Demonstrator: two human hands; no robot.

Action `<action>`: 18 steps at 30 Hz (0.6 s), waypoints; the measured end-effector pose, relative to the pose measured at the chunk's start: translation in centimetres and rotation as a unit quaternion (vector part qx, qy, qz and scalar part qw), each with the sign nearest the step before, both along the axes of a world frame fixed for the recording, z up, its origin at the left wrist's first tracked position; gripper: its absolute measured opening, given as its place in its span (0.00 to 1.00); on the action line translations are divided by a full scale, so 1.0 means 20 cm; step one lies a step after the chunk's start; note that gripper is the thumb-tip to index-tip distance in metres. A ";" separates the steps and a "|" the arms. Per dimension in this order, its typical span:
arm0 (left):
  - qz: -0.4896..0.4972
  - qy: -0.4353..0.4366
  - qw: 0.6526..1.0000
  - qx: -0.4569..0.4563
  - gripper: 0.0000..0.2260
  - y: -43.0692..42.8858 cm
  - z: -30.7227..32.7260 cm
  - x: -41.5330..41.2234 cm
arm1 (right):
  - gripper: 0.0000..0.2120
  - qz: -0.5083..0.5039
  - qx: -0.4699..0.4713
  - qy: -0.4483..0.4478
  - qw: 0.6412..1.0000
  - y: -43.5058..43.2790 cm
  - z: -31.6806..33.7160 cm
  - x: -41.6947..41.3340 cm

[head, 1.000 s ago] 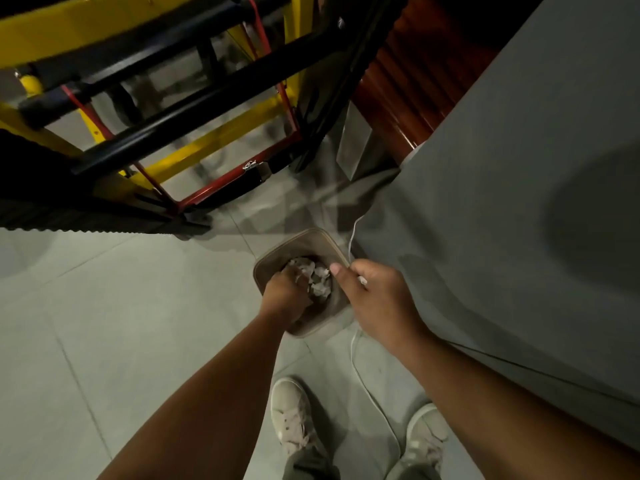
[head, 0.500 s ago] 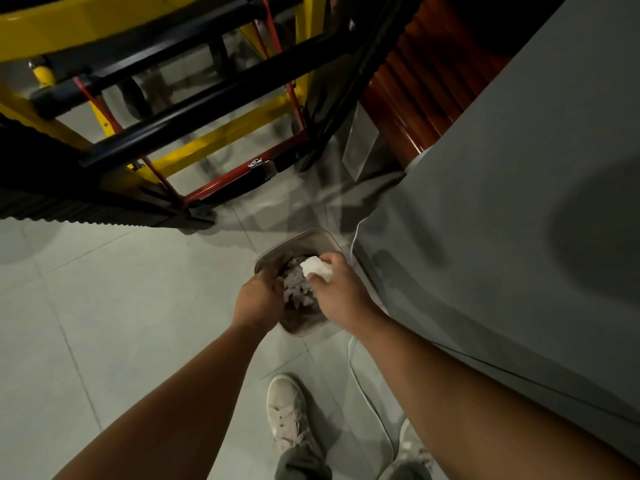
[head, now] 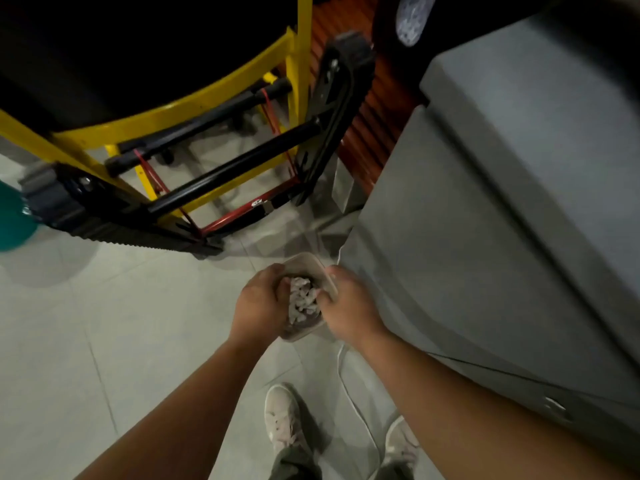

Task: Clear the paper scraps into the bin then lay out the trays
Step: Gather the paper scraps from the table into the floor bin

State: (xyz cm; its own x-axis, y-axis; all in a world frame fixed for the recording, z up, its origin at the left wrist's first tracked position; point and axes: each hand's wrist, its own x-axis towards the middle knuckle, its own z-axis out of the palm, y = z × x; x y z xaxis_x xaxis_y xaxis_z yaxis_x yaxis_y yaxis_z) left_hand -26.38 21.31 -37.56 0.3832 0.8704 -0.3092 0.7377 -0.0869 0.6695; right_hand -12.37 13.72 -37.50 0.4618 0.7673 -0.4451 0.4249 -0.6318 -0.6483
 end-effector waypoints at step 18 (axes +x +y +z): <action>-0.115 -0.100 0.971 0.185 0.16 -0.69 1.78 0.56 | 0.20 -0.058 0.227 -0.129 0.964 -0.82 1.84 0.39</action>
